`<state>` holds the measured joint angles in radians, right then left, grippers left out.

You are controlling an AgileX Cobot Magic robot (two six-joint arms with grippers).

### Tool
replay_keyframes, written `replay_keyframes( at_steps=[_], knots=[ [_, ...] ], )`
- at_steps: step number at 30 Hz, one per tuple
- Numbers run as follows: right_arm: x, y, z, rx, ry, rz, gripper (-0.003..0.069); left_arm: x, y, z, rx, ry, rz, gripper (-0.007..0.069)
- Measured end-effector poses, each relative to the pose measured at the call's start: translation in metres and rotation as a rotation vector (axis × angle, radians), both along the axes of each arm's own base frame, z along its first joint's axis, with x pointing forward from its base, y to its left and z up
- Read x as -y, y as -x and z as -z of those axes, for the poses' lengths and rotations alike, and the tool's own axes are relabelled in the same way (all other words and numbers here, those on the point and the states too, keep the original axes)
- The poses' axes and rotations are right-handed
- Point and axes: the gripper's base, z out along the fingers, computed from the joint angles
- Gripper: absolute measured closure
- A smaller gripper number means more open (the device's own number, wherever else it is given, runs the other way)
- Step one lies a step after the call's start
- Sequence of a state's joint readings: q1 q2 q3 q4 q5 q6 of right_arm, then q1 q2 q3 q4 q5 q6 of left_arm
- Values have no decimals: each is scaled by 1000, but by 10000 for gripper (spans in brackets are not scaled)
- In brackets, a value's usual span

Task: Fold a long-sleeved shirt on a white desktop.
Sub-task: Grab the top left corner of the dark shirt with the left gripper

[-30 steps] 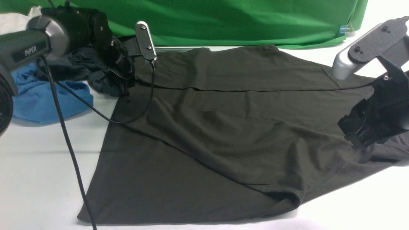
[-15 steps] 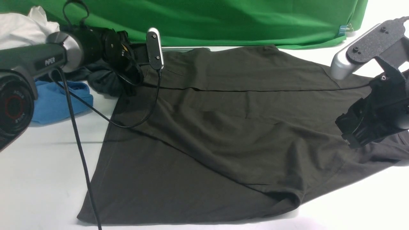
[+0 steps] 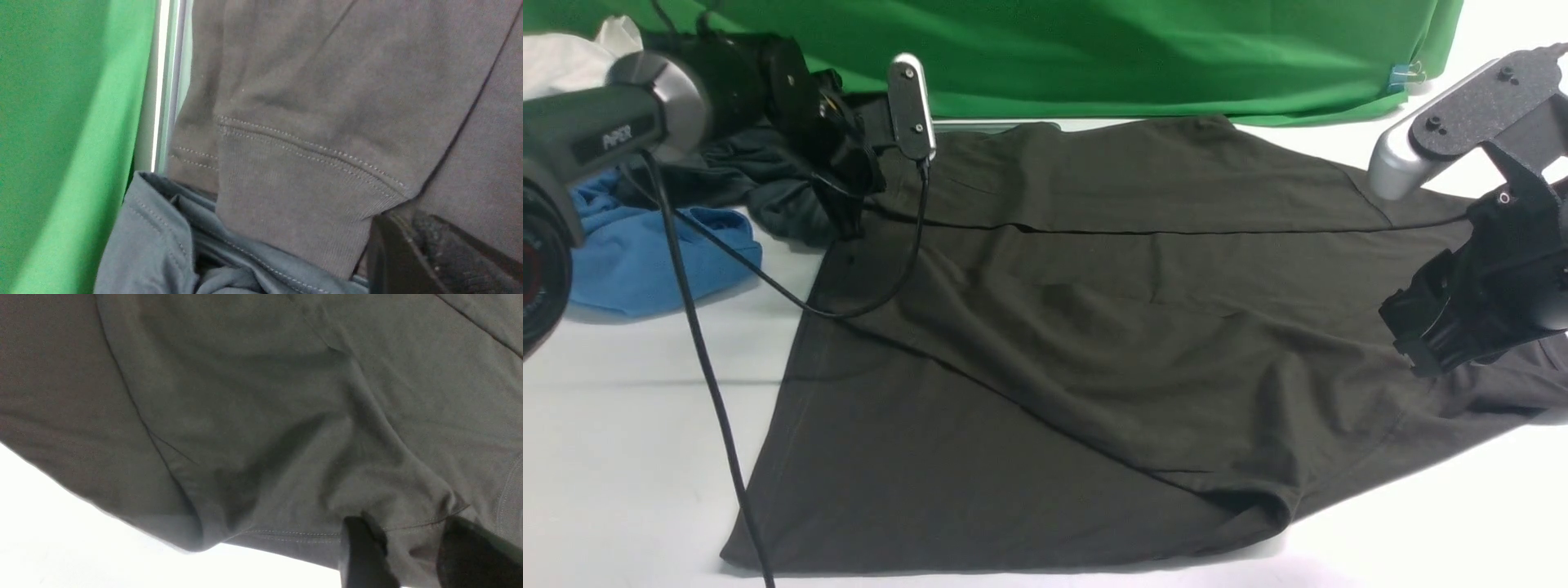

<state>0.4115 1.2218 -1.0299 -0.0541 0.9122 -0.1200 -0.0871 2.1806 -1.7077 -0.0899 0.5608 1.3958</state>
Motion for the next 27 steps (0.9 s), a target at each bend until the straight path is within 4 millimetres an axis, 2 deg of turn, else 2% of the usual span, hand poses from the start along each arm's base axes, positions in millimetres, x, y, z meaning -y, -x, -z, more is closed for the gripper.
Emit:
replay_keyframes(
  at_steps=[1, 3, 5, 6, 7, 8, 9, 12, 18, 27],
  knots=[
    [0, 0, 0, 0, 0, 0, 370, 0, 0, 0, -1, -3, 4, 509],
    [0, 0, 0, 1, 0, 0, 370, 2, 0, 6, -17, -5, 40, 400],
    [0, 0, 0, 0, -1, 0, 370, 2, 0, 10, -22, -9, 53, 349],
    [0, 0, 0, 1, -1, 0, 370, 2, -2, 17, -24, -30, 85, 280],
    [0, 0, 0, 1, -1, 0, 370, 2, -2, 17, -23, -33, 88, 280],
    [0, 0, 0, 1, -1, 0, 370, 2, -4, 23, -16, -49, 108, 231],
    [0, 0, 0, 1, -1, 0, 370, 2, -6, 27, -6, -57, 115, 214],
    [0, 0, 0, 0, -1, 0, 370, 2, -10, 33, 24, -68, 117, 200],
    [0, 0, 0, 0, -1, 0, 370, 1, -17, 36, 98, -86, 113, 277],
    [-1, 0, 0, -6, -17, 3, 370, 1, -19, 35, 126, -88, 110, 547]
  ],
)
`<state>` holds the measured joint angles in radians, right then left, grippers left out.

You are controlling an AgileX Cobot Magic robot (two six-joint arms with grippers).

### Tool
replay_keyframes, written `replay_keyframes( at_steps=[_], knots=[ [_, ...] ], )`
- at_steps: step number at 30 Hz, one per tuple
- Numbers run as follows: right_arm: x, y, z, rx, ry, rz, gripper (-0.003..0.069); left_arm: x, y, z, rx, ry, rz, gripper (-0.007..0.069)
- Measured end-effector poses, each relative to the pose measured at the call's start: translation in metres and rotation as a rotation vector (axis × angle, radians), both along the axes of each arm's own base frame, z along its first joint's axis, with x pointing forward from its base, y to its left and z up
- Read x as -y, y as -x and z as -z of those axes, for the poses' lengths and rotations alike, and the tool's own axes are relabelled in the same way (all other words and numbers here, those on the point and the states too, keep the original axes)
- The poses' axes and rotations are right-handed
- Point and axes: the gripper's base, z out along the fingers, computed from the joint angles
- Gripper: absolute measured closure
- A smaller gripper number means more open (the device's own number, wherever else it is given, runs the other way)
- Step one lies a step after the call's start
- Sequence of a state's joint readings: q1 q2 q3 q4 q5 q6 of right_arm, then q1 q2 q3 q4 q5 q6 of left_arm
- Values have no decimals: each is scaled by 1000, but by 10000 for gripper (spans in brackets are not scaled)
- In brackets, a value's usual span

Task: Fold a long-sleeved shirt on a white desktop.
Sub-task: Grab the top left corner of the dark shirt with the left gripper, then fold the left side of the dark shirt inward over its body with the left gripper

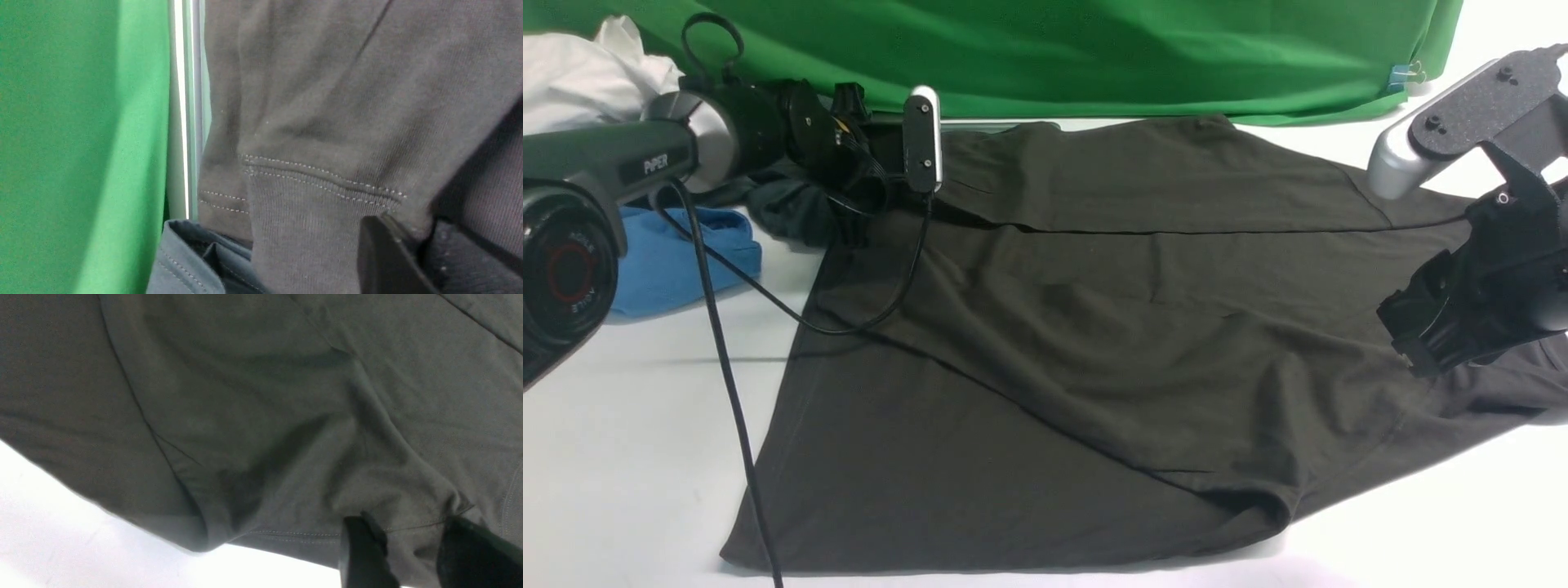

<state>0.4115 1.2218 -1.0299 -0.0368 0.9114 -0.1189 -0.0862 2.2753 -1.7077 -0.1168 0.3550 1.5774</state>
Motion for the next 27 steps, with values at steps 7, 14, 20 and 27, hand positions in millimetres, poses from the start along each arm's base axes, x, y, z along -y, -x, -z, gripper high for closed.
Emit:
replay_keyframes(
  at_steps=[7, 14, 20, 27],
  knots=[
    [-1, 1, 0, -8, -18, 2, 370, 0, 13, -7, -134, 8, 4, 586],
    [-2, -1, -1, 15, -24, -5, 370, 4, 33, -57, -187, 13, -55, 586],
    [-3, -2, -2, 27, -20, -22, 372, 11, 52, -82, -260, -4, -63, 586],
    [-3, -2, -2, 27, -19, -25, 372, 18, 82, -86, -328, -18, -48, 586]
  ],
)
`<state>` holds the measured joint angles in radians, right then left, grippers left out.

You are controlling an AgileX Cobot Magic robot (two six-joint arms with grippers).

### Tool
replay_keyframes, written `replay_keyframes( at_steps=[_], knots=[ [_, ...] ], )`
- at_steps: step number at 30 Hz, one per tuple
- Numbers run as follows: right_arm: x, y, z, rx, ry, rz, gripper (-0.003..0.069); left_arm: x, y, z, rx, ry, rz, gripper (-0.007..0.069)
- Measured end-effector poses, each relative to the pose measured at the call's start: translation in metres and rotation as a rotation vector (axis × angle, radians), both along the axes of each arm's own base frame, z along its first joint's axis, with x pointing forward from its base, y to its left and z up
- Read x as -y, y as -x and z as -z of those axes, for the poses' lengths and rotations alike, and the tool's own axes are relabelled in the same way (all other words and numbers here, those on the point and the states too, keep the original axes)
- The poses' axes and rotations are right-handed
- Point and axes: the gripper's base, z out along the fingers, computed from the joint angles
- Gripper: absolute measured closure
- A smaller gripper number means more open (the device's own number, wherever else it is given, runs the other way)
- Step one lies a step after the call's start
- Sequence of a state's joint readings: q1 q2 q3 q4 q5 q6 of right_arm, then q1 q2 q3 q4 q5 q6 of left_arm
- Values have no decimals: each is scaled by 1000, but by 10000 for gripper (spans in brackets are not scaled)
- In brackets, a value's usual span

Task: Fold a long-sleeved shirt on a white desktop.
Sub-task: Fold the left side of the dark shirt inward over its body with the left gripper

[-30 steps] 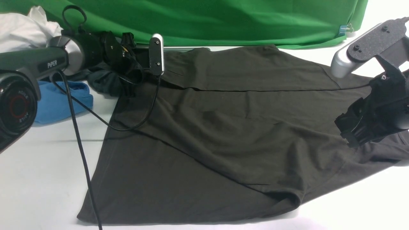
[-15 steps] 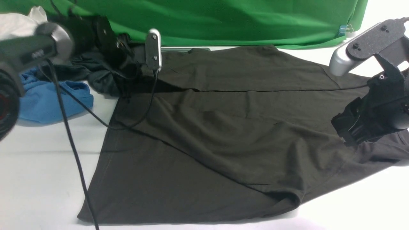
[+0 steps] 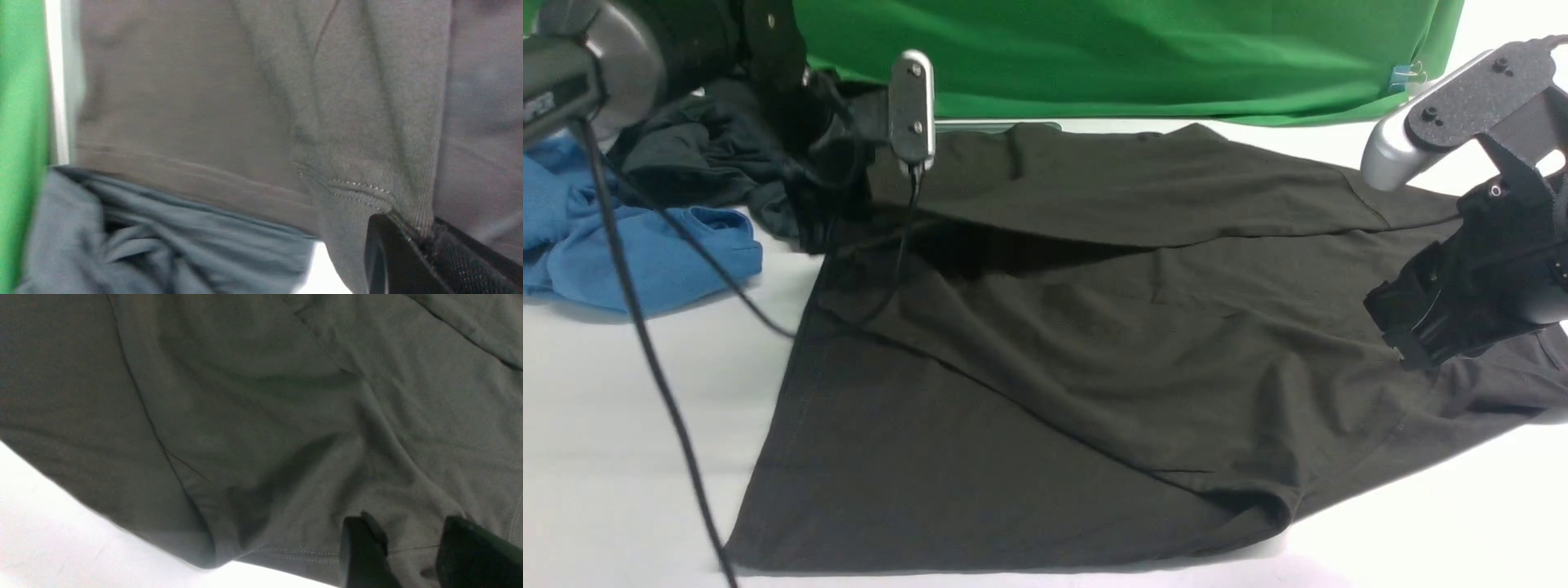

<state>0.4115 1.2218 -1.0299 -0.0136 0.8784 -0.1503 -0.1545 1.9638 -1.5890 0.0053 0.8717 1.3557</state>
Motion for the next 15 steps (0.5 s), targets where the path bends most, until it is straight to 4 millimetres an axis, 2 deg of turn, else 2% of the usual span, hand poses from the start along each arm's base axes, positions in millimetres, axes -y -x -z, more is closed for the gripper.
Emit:
replay_keyframes(
  at_steps=[6, 9, 12, 15],
  knots=[
    [0, 0, 0, 0, -3, 0, 372, -6, 28, 29, -15, -103, 57, 573],
    [0, 0, 0, 1, -4, 0, 372, -9, 37, 39, -18, -118, 68, 535],
    [0, 0, 3, 3, -6, 0, 372, -10, 46, 46, -46, -115, 55, 427],
    [0, 0, 8, -16, -13, 21, 372, -11, 50, 49, -64, -89, -17, 273]
  ],
)
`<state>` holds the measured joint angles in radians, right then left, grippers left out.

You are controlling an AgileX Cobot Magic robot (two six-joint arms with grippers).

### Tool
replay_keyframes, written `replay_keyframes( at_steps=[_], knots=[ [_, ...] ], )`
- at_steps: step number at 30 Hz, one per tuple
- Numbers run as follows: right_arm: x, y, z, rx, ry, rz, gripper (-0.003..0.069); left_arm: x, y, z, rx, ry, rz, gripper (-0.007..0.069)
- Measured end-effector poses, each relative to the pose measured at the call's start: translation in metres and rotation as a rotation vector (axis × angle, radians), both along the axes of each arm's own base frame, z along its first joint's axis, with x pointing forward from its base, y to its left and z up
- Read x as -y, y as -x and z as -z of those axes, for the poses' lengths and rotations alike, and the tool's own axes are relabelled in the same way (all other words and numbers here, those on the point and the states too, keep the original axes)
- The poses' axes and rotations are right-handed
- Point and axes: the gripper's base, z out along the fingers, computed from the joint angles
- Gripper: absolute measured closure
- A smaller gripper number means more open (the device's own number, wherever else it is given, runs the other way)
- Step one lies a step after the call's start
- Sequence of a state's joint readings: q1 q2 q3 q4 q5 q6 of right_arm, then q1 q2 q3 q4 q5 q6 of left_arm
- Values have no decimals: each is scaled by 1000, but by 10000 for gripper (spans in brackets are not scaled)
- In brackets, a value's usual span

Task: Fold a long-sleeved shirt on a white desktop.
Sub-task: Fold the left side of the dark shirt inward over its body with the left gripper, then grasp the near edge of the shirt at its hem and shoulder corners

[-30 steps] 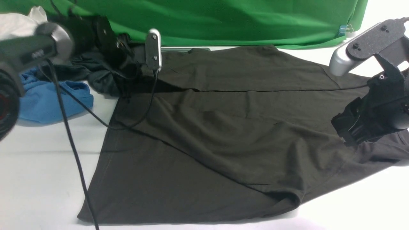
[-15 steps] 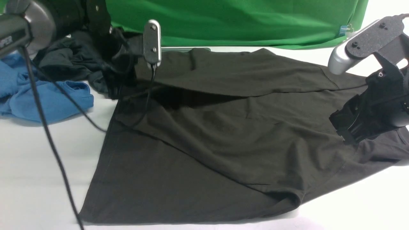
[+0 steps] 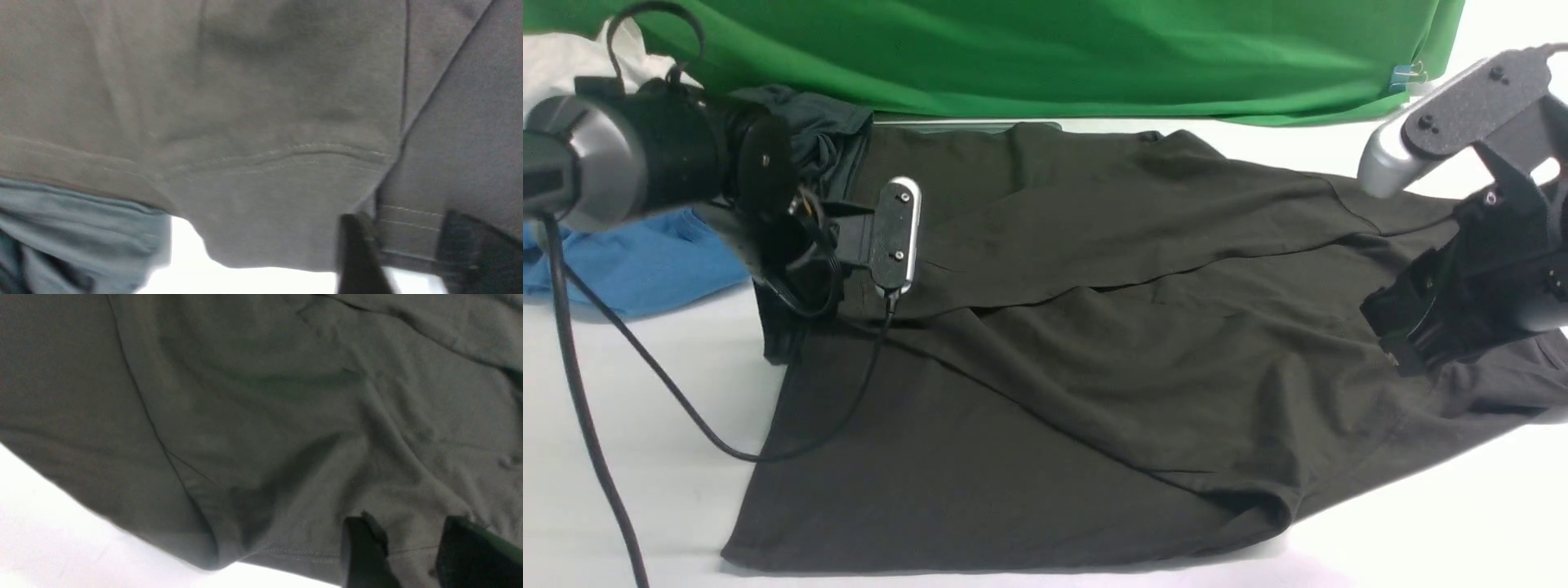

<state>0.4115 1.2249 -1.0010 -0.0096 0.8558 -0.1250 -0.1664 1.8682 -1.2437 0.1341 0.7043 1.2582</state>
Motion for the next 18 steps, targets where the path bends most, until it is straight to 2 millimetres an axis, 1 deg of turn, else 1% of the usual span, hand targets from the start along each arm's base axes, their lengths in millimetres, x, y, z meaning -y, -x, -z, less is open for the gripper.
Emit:
replay_keyframes(
  at_steps=[1, 2, 3, 4, 5, 6, 7, 8, 9, 10, 11, 12, 13, 14, 15, 16, 17, 18],
  knots=[
    [0, 0, 0, -1, -1, 2, 372, 0, 0, 0, -1, 3, -8, 273],
    [0, -1, 1, -6, -4, 9, 372, 0, 1, -1, 1, 19, -60, 183],
    [-1, -1, 2, -8, -10, 18, 371, -1, 2, -5, 11, 37, -106, 122],
    [0, -2, 2, -10, -9, 21, 370, -1, 2, -6, 14, 42, -119, 113],
    [0, -4, 3, -12, -19, 37, 360, 0, 4, -13, 36, 61, -153, 62],
    [1, -7, 5, -20, -28, 65, 343, 0, 5, -23, 74, 97, -198, 43],
    [2, -8, 6, -21, -31, 72, 336, 0, 6, -27, 85, 105, -205, 41],
    [4, -12, 8, -32, -43, 104, 314, 3, 8, -42, 139, 157, -255, 55],
    [6, -16, 9, -40, -44, 123, 293, 5, 11, -56, 186, 198, -290, 90],
    [7, -24, 11, -51, -45, 146, 265, 8, 17, -74, 240, 247, -330, 172],
    [7, -25, 11, -53, -46, 151, 260, 8, 18, -77, 249, 256, -337, 172],
    [7, -36, 13, -62, -45, 169, 230, 13, 31, -104, 313, 330, -384, 326],
    [5, -43, 14, -67, -44, 173, 218, 16, 39, -118, 336, 377, -417, 443],
    [5, -44, 15, -72, -42, 173, 218, 17, 41, -120, 340, 385, -421, 443],
    [3, -51, 16, -74, -41, 175, 209, 20, 52, -134, 356, 428, -436, 524],
    [1, -59, 18, -80, -38, 176, 203, 23, 63, -144, 356, 459, -449, 568],
    [-2, -67, 22, -91, -32, 174, 202, 27, 73, -147, 335, 478, -453, 592],
    [-3, -70, 21, -88, -33, 173, 200, 29, 77, -150, 335, 484, -449, 595]
  ],
)
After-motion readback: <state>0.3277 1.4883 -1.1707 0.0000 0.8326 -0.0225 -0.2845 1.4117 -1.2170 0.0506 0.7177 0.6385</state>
